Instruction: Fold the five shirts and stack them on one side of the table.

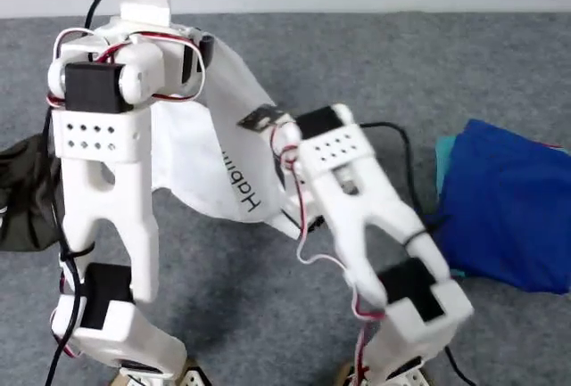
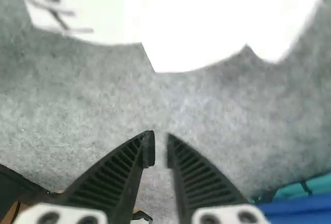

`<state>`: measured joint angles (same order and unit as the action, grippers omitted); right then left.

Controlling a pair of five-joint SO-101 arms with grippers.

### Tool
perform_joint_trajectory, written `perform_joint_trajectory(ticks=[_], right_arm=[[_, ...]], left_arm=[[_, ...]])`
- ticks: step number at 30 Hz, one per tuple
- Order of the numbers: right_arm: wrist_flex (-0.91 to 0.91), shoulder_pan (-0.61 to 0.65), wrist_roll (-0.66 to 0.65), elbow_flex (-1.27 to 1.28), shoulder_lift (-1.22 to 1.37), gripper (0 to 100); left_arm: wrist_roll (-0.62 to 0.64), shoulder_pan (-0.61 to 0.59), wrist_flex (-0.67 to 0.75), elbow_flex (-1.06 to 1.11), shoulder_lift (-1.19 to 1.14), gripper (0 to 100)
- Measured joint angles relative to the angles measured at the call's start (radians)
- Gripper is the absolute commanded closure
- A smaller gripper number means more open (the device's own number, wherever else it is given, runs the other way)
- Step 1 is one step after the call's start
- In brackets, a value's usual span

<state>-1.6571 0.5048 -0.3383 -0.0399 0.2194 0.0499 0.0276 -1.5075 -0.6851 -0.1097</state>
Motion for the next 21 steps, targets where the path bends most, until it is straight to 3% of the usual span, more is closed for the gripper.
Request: perform_joint_trajectory(ticks=[11, 21], right_arm=[[-0.08, 0.12, -0.028, -0.206, 0.218, 80.9], [0.041, 0.126, -0.028, -0.23, 0.402, 81.2]], left_arm=[[0.0, -0.035, 0.0, 0.005, -0.006, 81], [0.0, -0.037, 0.0, 0.005, -0.006, 81]])
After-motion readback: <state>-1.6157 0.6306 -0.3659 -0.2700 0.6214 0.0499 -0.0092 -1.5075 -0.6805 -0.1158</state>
